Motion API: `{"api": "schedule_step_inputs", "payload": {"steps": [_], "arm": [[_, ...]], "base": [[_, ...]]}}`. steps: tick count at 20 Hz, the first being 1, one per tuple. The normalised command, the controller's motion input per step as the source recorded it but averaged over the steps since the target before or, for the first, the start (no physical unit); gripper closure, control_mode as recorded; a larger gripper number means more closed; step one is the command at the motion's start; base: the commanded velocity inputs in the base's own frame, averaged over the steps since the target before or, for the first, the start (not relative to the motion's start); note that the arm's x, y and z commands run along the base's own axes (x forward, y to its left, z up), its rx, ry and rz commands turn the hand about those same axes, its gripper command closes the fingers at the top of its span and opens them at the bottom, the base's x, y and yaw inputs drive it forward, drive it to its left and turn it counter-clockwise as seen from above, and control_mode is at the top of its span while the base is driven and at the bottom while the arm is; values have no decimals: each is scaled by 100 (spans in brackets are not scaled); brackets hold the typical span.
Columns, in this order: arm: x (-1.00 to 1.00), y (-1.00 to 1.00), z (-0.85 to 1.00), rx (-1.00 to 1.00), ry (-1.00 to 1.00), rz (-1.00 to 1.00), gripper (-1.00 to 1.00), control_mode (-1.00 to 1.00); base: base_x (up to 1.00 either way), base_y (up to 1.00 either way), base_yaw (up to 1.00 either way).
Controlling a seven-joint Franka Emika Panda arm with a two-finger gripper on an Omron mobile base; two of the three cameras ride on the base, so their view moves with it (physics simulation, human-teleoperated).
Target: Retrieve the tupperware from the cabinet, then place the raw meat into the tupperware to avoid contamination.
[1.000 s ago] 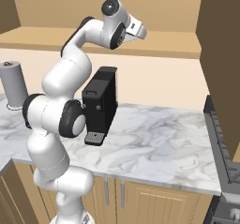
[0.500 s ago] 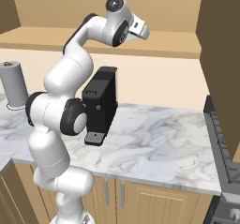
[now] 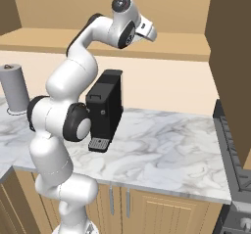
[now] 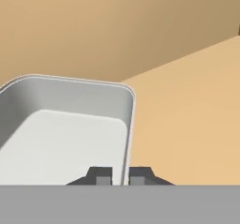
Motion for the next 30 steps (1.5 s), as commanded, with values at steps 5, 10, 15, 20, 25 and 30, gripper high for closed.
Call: {"api": "schedule_step_inputs", "payload": {"steps": [5, 10, 15, 20, 25, 30], "arm": [[0, 0, 7, 0, 0, 0, 100, -100], [-7, 9, 30, 0, 0, 0, 100, -100], [-32, 5, 40, 0, -3, 0, 100, -100], [-72, 3, 12, 0, -6, 4, 100, -100], [-100, 3, -8, -1, -5, 10, 100, -100], [-100, 2, -18, -1, -1, 12, 100, -100]], "base": [[0, 0, 0], [0, 0, 0], [0, 0, 0], [0, 0, 0], [0, 0, 0], [0, 0, 0]]}}
